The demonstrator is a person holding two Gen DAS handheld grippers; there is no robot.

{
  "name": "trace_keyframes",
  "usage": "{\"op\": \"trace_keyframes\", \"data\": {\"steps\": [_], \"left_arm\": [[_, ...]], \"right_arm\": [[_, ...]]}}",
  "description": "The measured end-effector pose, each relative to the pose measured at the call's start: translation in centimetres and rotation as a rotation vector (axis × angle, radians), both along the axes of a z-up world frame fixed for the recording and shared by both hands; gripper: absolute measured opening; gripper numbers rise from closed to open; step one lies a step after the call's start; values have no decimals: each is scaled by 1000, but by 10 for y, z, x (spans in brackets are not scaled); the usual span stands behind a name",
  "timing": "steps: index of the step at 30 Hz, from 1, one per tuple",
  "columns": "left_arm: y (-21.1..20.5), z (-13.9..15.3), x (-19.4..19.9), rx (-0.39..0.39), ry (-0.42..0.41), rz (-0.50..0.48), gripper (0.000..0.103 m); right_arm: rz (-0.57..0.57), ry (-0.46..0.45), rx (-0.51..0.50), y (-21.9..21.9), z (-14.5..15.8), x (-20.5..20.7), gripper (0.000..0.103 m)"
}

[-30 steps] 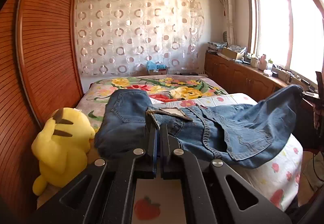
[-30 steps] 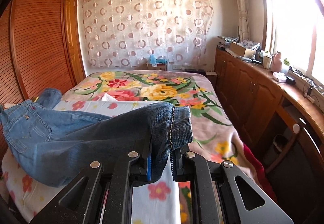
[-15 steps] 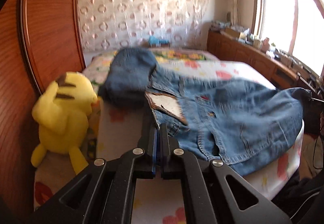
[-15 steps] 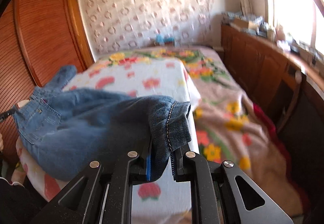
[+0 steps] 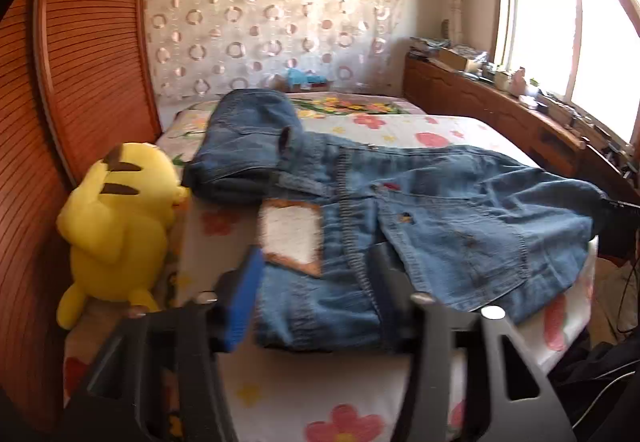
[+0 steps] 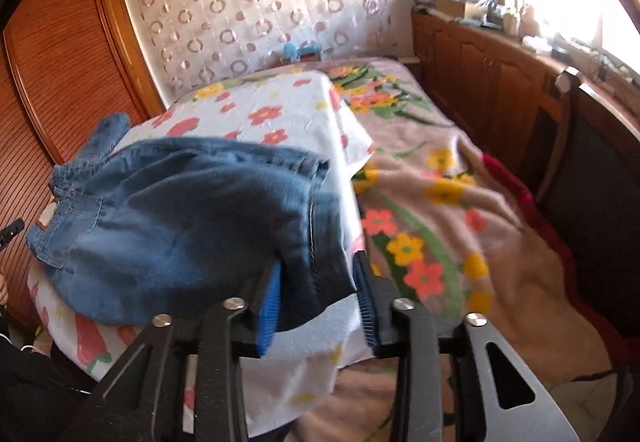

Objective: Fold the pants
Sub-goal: 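Open the right gripper and raise both grippers above the folded jeans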

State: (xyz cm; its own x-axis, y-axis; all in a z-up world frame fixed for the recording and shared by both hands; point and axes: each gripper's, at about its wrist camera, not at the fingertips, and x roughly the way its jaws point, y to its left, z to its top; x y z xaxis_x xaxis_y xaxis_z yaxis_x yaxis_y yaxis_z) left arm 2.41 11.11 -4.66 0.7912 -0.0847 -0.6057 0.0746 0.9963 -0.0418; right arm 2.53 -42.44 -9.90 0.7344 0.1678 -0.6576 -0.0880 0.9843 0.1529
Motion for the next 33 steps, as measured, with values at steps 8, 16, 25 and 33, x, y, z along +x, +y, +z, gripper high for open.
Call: {"op": "trace_keyframes", "data": {"steps": [8, 16, 25, 33], "left_arm": [[-50, -5, 28, -31, 1, -117, 85], [-97, -17, 54, -35, 43, -194, 85], [-124, -40, 63, -52, 129, -218, 85], [-125, -47, 59, -72, 121, -206, 85]], "right_arm": [[-40, -115, -45, -11, 35, -9, 55], [35, -57, 3, 0, 14, 67, 55], [131, 102, -40, 17, -13, 133, 55], [171, 155, -78, 25, -15, 151, 27]]}}
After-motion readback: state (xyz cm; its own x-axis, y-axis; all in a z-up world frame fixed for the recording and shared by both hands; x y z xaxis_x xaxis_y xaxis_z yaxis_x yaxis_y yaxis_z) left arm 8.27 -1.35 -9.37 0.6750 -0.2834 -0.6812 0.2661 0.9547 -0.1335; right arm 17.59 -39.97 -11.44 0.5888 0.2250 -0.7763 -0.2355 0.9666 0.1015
